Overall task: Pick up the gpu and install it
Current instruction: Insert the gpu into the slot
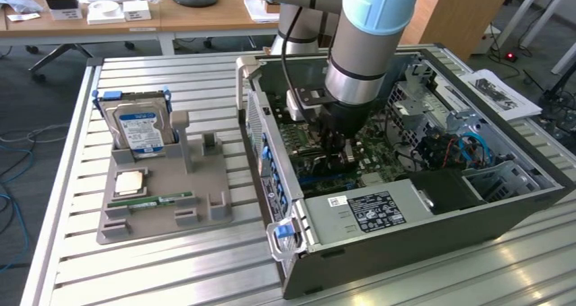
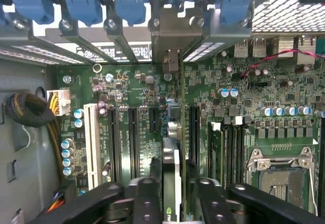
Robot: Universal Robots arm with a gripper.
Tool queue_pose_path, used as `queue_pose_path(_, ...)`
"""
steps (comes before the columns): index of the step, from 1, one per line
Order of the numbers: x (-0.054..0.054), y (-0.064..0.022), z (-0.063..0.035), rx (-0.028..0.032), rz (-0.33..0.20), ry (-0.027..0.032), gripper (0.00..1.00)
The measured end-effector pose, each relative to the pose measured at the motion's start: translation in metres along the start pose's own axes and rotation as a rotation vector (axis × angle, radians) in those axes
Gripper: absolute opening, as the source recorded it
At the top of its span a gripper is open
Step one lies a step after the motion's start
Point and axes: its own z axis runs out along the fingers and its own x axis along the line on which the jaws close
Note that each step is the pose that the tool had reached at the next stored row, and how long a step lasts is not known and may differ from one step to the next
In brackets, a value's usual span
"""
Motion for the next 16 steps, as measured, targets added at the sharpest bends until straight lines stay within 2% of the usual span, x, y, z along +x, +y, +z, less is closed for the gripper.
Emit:
queue_pose_path(2,0.0,-0.0004,-0.0002,0.0,-0.001,0.0003,0.4)
queue_pose_path(3,0.0001,-0.0004,-0.0003,-0.0001,-0.001,0.0006,0.4)
queue_pose_path(5,0.0001,-0.0004,-0.0003,-0.0001,-0.001,0.0006,0.51)
queue_pose_path(6,0.0001,-0.0004,-0.0003,-0.0001,-0.001,0.0007,0.51)
queue_pose_path(9,0.0001,-0.0004,-0.0003,-0.0001,-0.001,0.0007,0.69)
queue_pose_path(11,0.0001,-0.0004,-0.0003,-0.0001,-0.001,0.0006,0.69)
queue_pose_path(12,0.0001,-0.0004,-0.0003,-0.0001,-0.001,0.0006,0.75)
queue_pose_path(16,0.0,-0.0004,-0.0033,-0.0002,-0.001,0.0009,0.75)
